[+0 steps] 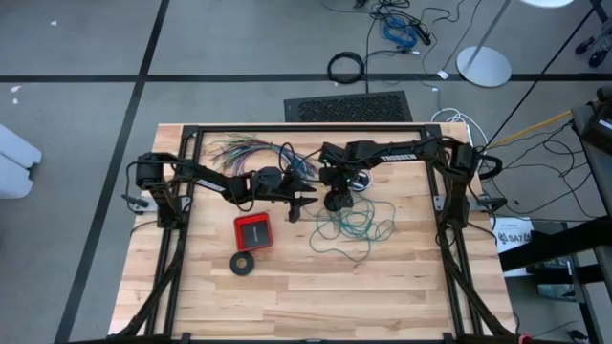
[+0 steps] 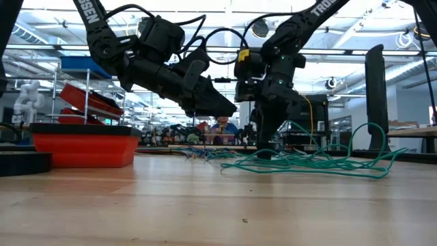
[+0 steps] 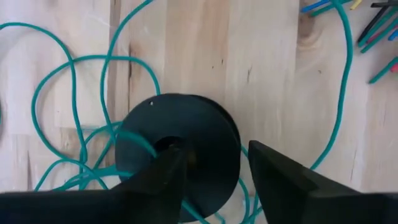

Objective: Coil cords
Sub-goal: Coil the green wire onto the spool

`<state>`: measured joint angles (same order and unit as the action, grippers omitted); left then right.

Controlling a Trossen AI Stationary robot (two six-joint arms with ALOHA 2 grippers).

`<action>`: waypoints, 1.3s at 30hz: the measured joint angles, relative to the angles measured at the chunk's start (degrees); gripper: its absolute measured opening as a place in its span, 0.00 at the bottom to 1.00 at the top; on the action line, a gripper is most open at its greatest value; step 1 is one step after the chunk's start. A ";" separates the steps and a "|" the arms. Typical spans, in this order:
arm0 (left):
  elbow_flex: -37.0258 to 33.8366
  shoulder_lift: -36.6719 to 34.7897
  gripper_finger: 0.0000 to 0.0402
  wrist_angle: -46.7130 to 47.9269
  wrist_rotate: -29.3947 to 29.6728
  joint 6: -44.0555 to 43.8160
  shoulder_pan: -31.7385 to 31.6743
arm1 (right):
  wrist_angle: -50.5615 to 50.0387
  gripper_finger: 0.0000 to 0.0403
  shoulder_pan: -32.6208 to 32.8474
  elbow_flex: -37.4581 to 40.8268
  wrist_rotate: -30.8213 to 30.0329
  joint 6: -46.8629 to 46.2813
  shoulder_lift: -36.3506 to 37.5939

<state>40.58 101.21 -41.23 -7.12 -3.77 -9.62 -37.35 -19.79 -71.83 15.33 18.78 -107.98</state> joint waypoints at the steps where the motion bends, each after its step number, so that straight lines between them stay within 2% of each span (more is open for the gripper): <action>1: 0.00 0.00 0.41 0.00 -0.01 0.00 0.01 | -0.08 0.35 0.00 0.00 0.00 0.23 0.02; 8: 0.00 0.00 0.41 0.00 0.01 0.04 0.02 | -0.25 0.16 0.00 0.00 0.45 0.84 0.19; 23: 0.00 0.00 0.41 0.15 0.01 0.12 -0.01 | -0.28 0.16 0.02 0.00 0.24 -0.19 0.22; 28: 0.00 0.00 0.41 0.15 0.01 0.13 -0.01 | -0.27 0.19 0.04 0.00 0.04 -0.19 0.14; 39: 0.00 0.00 0.41 0.23 0.09 0.09 0.01 | -0.57 0.21 1.07 0.00 -0.42 -0.19 0.11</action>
<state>40.58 101.21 -41.00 -7.03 -3.68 -9.61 -37.93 -18.72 -71.83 14.92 18.59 -107.87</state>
